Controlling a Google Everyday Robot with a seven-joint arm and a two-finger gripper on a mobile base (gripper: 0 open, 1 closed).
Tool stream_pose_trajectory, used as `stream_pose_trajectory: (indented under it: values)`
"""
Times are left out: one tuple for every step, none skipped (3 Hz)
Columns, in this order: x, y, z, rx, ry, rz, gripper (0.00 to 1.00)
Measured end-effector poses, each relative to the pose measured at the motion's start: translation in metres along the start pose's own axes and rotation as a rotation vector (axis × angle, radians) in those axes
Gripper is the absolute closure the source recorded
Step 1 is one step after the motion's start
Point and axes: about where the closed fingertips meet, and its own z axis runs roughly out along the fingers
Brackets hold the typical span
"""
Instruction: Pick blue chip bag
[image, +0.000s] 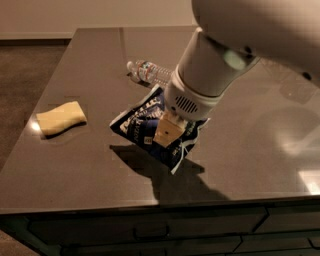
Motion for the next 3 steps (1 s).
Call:
stream_pose_trajectory:
  values:
    - [-0.007,-0.019,-0.031,0.025,-0.047,-0.007,1.0]
    - [-0.019,-0.037,-0.078,0.064,-0.114,-0.046,1.0]
    - [-0.019,-0.037,-0.078,0.064,-0.114,-0.046,1.0]
